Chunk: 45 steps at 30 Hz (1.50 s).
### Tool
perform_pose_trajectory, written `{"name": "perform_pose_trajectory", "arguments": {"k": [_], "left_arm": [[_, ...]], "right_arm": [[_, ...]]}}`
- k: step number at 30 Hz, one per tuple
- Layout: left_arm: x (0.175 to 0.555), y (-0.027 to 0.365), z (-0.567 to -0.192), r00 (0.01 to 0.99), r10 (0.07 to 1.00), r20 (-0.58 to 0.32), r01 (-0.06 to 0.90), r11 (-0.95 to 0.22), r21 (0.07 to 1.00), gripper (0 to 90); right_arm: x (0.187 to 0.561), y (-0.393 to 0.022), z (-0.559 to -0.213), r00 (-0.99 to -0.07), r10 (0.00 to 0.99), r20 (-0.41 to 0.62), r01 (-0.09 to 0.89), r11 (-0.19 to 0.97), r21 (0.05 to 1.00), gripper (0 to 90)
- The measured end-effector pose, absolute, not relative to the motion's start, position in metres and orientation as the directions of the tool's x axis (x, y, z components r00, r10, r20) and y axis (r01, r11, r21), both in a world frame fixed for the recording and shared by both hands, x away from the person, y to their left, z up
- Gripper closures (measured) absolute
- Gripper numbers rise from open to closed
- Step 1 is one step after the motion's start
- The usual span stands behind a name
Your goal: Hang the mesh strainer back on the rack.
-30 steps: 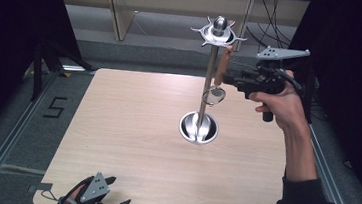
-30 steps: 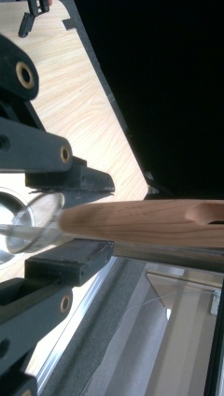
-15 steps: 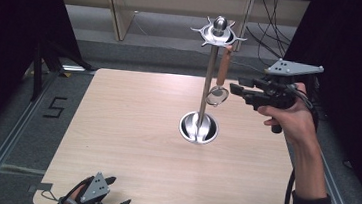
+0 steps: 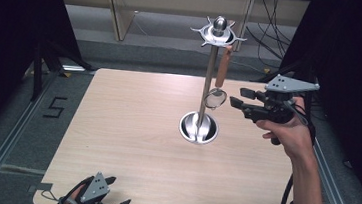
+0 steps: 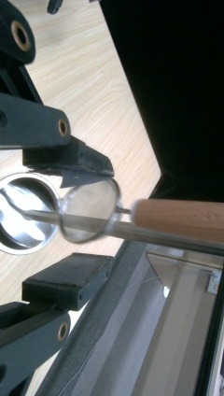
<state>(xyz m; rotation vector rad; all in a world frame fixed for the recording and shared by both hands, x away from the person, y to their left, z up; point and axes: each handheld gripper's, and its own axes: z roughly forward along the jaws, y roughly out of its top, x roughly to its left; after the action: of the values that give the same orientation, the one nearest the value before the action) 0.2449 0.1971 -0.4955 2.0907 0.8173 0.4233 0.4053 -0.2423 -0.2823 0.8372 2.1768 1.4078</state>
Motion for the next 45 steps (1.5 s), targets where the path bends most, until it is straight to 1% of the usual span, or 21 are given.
{"name": "perform_pose_trajectory", "arguments": {"k": [1, 6, 7, 8, 12, 13, 16, 18, 24, 25, 26, 28, 29, 30, 33, 34, 36, 38, 41, 43, 45], "left_arm": [[0.244, 0.196, -0.496, 0.724, 0.690, -0.005, 0.408, -0.421, 0.810, 15.0], [0.246, 0.198, -0.495, 0.735, 0.677, 0.028, 0.393, -0.459, 0.797, 15.0], [0.246, 0.198, -0.495, 0.736, 0.677, 0.029, 0.392, -0.460, 0.797, 15.0], [0.246, 0.198, -0.495, 0.735, 0.678, 0.025, 0.394, -0.457, 0.797, 15.0], [0.246, 0.198, -0.495, 0.735, 0.678, 0.026, 0.394, -0.458, 0.797, 15.0], [0.245, 0.197, -0.495, 0.731, 0.682, 0.011, 0.402, -0.444, 0.801, 15.0], [0.246, 0.198, -0.495, 0.736, 0.677, 0.028, 0.392, -0.460, 0.797, 15.0], [0.246, 0.198, -0.495, 0.735, 0.678, 0.025, 0.395, -0.457, 0.797, 15.0], [0.246, 0.198, -0.495, 0.735, 0.678, 0.026, 0.394, -0.458, 0.797, 15.0], [0.246, 0.198, -0.495, 0.736, 0.677, 0.027, 0.393, -0.460, 0.796, 15.0], [0.246, 0.198, -0.495, 0.735, 0.677, 0.026, 0.394, -0.459, 0.796, 15.0], [0.246, 0.198, -0.495, 0.735, 0.678, 0.025, 0.395, -0.457, 0.797, 15.0], [0.246, 0.198, -0.495, 0.735, 0.678, 0.026, 0.394, -0.458, 0.797, 15.0], [0.246, 0.198, -0.495, 0.735, 0.678, 0.026, 0.394, -0.458, 0.797, 15.0], [0.246, 0.198, -0.495, 0.734, 0.678, 0.027, 0.391, -0.455, 0.801, 15.0], [0.245, 0.197, -0.496, 0.729, 0.684, 0.009, 0.402, -0.439, 0.804, 15.0], [0.244, 0.196, -0.496, 0.725, 0.689, -0.004, 0.408, -0.424, 0.809, 15.0], [0.244, 0.196, -0.496, 0.725, 0.689, -0.004, 0.407, -0.424, 0.809, 15.0], [0.243, 0.195, -0.496, 0.715, 0.699, -0.026, 0.427, -0.407, 0.808, 15.0], [0.243, 0.195, -0.496, 0.718, 0.696, -0.018, 0.424, -0.416, 0.804, 15.0], [0.243, 0.195, -0.497, 0.712, 0.701, -0.024, 0.425, -0.404, 0.810, 15.0]], "right_arm": [[0.405, -0.242, -0.285, -0.734, 0.678, -0.022, 0.255, 0.306, 0.917, 50.8], [0.402, -0.244, -0.294, -0.742, 0.670, -0.029, 0.244, 0.310, 0.919, 50.6], [0.400, -0.245, -0.296, -0.738, 0.674, -0.016, 0.262, 0.308, 0.914, 50.6], [0.400, -0.245, -0.298, -0.736, 0.677, -0.023, 0.251, 0.304, 0.919, 50.6], [0.397, -0.248, -0.303, -0.739, 0.673, -0.013, 0.260, 0.303, 0.917, 50.1], [0.398, -0.247, -0.305, -0.744, 0.668, -0.012, 0.255, 0.301, 0.919, 50.0], [0.395, -0.248, -0.309, -0.741, 0.672, -0.010, 0.257, 0.298, 0.919, 49.6], [0.394, -0.248, -0.311, -0.743, 0.669, 0.004, 0.275, 0.299, 0.914, 49.4], [0.393, -0.247, -0.317, -0.749, 0.662, 0.013, 0.279, 0.298, 0.913, 49.2], [0.392, -0.245, -0.319, -0.734, 0.679, 0.019, 0.277, 0.274, 0.921, 49.0], [0.392, -0.246, -0.319, -0.754, 0.657, 0.024, 0.281, 0.289, 0.915, 48.6], [0.390, -0.245, -0.321, -0.737, 0.675, 0.023, 0.281, 0.275, 0.920, 48.2], [0.392, -0.247, -0.321, -0.749, 0.662, 0.008, 0.268, 0.292, 0.918, 47.8], [0.390, -0.246, -0.323, -0.749, 0.662, 0.022, 0.278, 0.284, 0.917, 47.4], [0.391, -0.246, -0.323, -0.755, 0.655, 0.021, 0.282, 0.296, 0.913, 46.8], [0.392, -0.247, -0.324, -0.757, 0.653, -0.008, 0.254, 0.306, 0.917, 46.4], [0.390, -0.244, -0.325, -0.746, 0.666, 0.017, 0.271, 0.280, 0.921, 46.0], [0.388, -0.245, -0.325, -0.750, 0.661, 0.027, 0.291, 0.294, 0.910, 45.7], [0.389, -0.244, -0.328, -0.746, 0.666, 0.013, 0.272, 0.287, 0.918, 45.2], [0.387, -0.245, -0.328, -0.750, 0.660, 0.037, 0.308, 0.298, 0.903, 44.9], [0.389, -0.245, -0.329, -0.750, 0.662, 0.021, 0.289, 0.298, 0.910, 44.7]]}}
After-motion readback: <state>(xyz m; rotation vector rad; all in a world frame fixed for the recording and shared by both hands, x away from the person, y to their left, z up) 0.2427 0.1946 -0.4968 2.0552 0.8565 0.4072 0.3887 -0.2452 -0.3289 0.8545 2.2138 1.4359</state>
